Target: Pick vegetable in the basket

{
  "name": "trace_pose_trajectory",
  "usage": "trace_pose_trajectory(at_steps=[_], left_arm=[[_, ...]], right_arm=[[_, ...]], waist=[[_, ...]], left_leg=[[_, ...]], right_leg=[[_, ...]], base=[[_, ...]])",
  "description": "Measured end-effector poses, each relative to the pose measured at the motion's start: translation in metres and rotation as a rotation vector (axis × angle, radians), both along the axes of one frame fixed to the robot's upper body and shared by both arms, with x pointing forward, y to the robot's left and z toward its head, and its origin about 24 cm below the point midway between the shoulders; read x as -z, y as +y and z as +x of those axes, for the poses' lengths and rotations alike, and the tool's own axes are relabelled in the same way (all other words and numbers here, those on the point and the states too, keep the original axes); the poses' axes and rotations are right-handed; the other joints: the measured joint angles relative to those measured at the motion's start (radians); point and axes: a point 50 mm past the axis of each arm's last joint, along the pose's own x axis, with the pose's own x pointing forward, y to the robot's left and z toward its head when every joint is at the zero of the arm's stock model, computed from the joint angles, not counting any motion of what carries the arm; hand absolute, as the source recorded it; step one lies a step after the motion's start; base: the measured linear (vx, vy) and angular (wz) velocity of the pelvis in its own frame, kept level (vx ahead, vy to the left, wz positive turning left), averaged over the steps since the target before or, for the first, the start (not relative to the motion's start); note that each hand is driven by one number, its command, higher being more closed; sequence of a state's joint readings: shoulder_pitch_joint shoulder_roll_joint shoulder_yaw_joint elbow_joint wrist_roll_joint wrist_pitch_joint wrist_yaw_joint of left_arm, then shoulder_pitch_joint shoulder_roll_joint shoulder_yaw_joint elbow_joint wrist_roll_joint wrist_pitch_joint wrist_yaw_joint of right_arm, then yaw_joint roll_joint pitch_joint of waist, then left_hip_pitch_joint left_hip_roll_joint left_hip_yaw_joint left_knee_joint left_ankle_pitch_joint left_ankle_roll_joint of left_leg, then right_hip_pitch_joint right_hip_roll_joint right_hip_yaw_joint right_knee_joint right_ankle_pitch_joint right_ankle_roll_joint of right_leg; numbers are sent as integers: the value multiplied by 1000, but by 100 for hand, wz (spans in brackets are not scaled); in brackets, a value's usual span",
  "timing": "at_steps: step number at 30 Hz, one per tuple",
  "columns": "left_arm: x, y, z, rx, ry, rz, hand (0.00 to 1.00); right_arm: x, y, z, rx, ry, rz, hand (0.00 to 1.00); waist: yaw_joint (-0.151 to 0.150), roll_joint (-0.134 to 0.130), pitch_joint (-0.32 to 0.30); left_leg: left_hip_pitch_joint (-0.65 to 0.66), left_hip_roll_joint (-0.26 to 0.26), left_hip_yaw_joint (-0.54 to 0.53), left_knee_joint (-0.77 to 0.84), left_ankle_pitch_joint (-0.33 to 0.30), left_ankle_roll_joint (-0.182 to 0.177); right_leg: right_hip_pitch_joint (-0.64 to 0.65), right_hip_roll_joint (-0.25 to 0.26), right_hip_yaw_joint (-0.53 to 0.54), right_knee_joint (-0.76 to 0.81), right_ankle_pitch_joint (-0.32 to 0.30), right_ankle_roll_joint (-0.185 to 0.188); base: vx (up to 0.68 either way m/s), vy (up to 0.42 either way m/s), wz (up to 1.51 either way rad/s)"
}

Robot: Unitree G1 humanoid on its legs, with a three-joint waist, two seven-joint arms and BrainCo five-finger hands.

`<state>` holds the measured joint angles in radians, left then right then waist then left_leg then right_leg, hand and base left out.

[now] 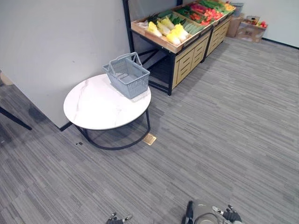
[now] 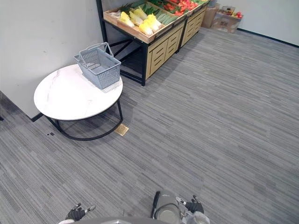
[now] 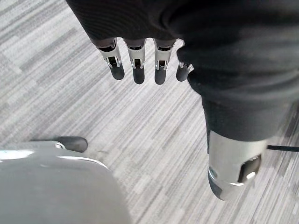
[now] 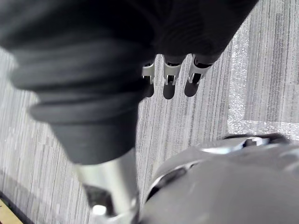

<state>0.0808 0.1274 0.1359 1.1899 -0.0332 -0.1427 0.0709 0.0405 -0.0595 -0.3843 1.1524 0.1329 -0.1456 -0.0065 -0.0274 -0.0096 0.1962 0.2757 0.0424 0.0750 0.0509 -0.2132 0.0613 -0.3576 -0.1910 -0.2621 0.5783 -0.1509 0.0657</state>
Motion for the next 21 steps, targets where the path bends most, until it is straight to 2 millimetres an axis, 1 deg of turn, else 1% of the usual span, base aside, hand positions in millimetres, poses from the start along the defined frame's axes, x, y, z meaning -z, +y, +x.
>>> trace_pose_trajectory(at_steps=[1,2,3,4,5,6,7,8,9,10,11,12,13,14,15,16,17,18,19,20,21], left_arm=[[0,-1,1,-1,-4,-2,0],[0,0,2,-22,-11,-7,0],[0,2,-1,-53,-10,-11,0],[1,-2,-2,-74,-8,-26,0],[3,-9,-6,-110,0,-52,0],[4,-12,-7,-128,-2,-68,0],[5,-16,-9,-159,2,-87,0],[6,-17,-10,-166,1,-93,0],[6,-18,-10,-170,-3,-104,0],[5,-16,-9,-170,-6,-104,0],[5,-14,-8,-173,-9,-103,0],[5,-14,-7,-178,-13,-104,0],[4,-14,-3,-177,-28,-103,0],[3,-14,-3,-179,-30,-100,0],[3,-11,-6,-194,-30,-91,0],[3,-10,-6,-202,-34,-88,0],[3,-11,-10,-204,-27,-88,0],[3,-12,-10,-212,-36,-85,0],[3,-12,-9,-201,-36,-80,0],[2,-11,-9,-185,-31,-67,0],[2,-10,-11,-175,-26,-60,0]], right_arm=[[0,-1,-1,3,2,-1,0],[1,0,-4,9,13,-1,0],[2,1,-9,14,26,1,0],[2,1,-8,12,26,1,0],[1,-4,-8,7,27,-13,0],[0,-6,-6,14,20,-16,0],[0,-8,-8,26,21,-15,0],[1,-9,-10,26,29,-17,0],[2,-9,-15,10,47,-18,0],[3,-8,-20,-1,69,-16,0],[3,-8,-22,-8,74,-17,0],[4,-8,-25,-21,82,-22,0],[3,-10,-24,-40,86,-31,0],[3,-10,-25,-39,91,-31,0],[3,-9,-23,-49,93,-34,0],[3,-8,-20,-66,91,-36,0],[3,-9,-19,-85,94,-42,0],[2,-9,-12,-89,79,-43,0],[1,-8,-10,-90,75,-43,0],[1,-6,-7,-92,68,-38,0],[1,-4,-3,-94,60,-35,0]], waist=[[0,1,0],[0,-3,3],[2,-13,4],[1,-10,3],[4,11,2],[4,31,1],[0,48,-2],[1,55,-5],[5,63,-10],[-1,68,-11],[-3,66,-11],[-2,59,-5],[2,61,5],[7,60,11],[16,52,17],[20,47,19],[31,44,19],[45,44,20],[51,42,20],[62,32,21],[63,25,20]], left_leg=[[13,8,-4,-5,-18,-9],[47,18,-7,-16,-58,-33],[84,24,-12,-20,-97,-54],[105,36,-16,-21,-108,-58],[111,55,-23,-3,-97,-53],[108,71,-31,31,-72,-52],[91,102,-55,102,-41,-75],[78,118,-64,149,-22,-93],[40,144,-94,262,29,-118],[-39,164,-147,454,148,-154],[-81,163,-173,542,229,-197],[-146,167,-199,682,368,-251],[-252,195,-165,899,361,-254],[-292,210,-130,980,323,-231],[-356,224,-54,1076,244,-195],[-384,220,-19,1090,205,-176],[-441,212,49,1072,132,-146],[-501,207,110,1009,80,-132],[-520,199,136,952,61,-131],[-540,173,185,787,48,-121],[-538,152,221,631,53,-115]], right_leg=[[-4,4,8,-103,27,7],[-6,13,47,-299,99,21],[-5,14,98,-414,186,29],[-3,24,110,-391,255,33],[-29,44,106,-309,266,20],[-41,55,100,-243,216,-21],[-33,76,80,-197,156,-38],[-21,90,74,-187,138,-44],[17,117,55,-188,103,-57],[81,135,25,-195,68,-76],[108,137,14,-204,50,-80],[158,141,3,-225,26,-84],[232,158,-5,-257,-1,-98],[273,163,-5,-274,-13,-105],[357,167,-4,-315,-29,-108],[396,166,-1,-339,-35,-107],[454,162,3,-377,-38,-102],[487,159,20,-404,-40,-93],[499,154,28,-416,-39,-85],[525,137,40,-441,-40,-61],[546,123,46,-458,-48,-46]], base=[[558,-244,51],[595,-284,40],[614,-295,28],[638,-295,9],[635,-301,-4],[622,-316,-5],[614,-349,-5],[600,-344,-4],[710,-381,15],[580,-288,28],[566,-238,39],[542,-183,38],[523,-165,30],[482,-130,20],[350,-89,5],[397,-85,-6],[354,-48,-29],[347,-21,-39],[356,43,-49],[382,93,-37],[395,111,-30]])
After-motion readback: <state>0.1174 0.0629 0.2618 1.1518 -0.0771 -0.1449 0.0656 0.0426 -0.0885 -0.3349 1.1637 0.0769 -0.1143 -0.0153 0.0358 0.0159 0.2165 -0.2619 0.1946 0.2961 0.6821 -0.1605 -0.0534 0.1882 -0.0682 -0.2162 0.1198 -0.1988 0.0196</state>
